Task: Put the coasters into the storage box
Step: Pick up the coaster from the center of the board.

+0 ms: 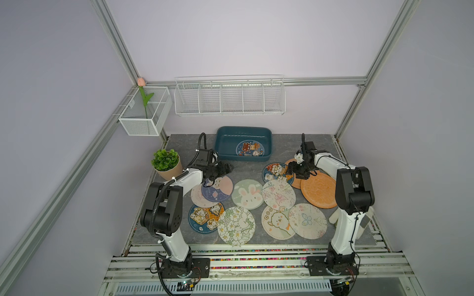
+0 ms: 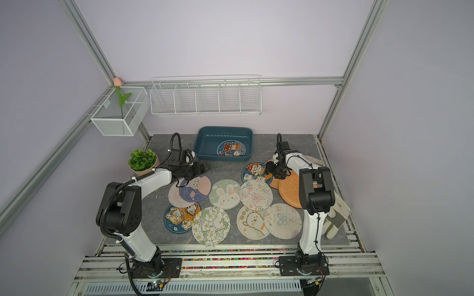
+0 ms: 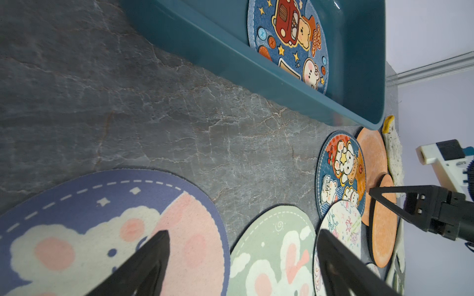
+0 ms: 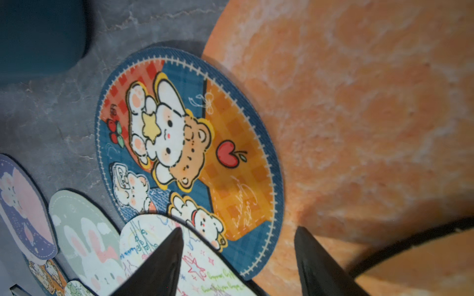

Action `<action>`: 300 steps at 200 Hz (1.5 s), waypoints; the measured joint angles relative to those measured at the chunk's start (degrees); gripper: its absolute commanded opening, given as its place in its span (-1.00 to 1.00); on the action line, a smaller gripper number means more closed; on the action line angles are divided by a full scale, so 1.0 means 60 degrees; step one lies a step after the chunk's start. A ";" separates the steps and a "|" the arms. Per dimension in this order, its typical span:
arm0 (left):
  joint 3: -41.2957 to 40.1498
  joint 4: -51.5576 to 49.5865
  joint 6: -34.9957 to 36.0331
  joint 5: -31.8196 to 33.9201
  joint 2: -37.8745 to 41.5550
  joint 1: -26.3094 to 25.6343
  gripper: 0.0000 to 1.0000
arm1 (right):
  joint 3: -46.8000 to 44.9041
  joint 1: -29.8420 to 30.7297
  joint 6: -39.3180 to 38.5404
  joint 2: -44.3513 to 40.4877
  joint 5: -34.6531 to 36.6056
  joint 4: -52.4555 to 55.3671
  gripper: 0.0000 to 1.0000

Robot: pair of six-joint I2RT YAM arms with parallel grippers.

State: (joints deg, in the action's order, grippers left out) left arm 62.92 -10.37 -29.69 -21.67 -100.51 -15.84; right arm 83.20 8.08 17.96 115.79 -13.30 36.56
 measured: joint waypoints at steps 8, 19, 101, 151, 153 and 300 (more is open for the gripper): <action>0.0000 -0.0004 0.0000 0.0000 0.0000 0.0000 0.79 | 0.0000 0.0000 0.0000 0.0033 -0.0004 -0.0015 0.38; 0.0000 -0.0004 0.0000 0.0000 0.0000 0.0000 0.80 | -0.0007 0.0000 0.0000 0.0066 -0.0007 -0.0040 0.37; 0.0000 -0.0015 0.0004 0.0036 0.0000 0.0000 0.81 | -0.0066 0.0168 0.0095 0.0106 -0.0120 -0.0284 0.07; -0.0004 -0.0011 0.0004 0.0044 0.0000 0.0000 0.81 | -0.0066 0.0255 0.0208 0.0240 -0.0186 -0.0328 -0.62; -0.0004 -0.0011 0.0004 0.0044 0.0000 0.0000 0.81 | -0.0066 0.0259 0.0222 0.0248 -0.0178 -0.0321 -0.65; -0.0186 0.0036 0.0000 0.0117 0.0004 0.0000 0.84 | 0.0022 0.0430 0.0215 -0.1100 0.0616 -0.0565 -0.86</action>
State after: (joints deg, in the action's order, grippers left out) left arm 61.80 -10.15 -29.69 -20.97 -100.49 -15.84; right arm 83.33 10.66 19.25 109.19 -9.61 33.17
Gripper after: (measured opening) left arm 0.916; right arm 0.074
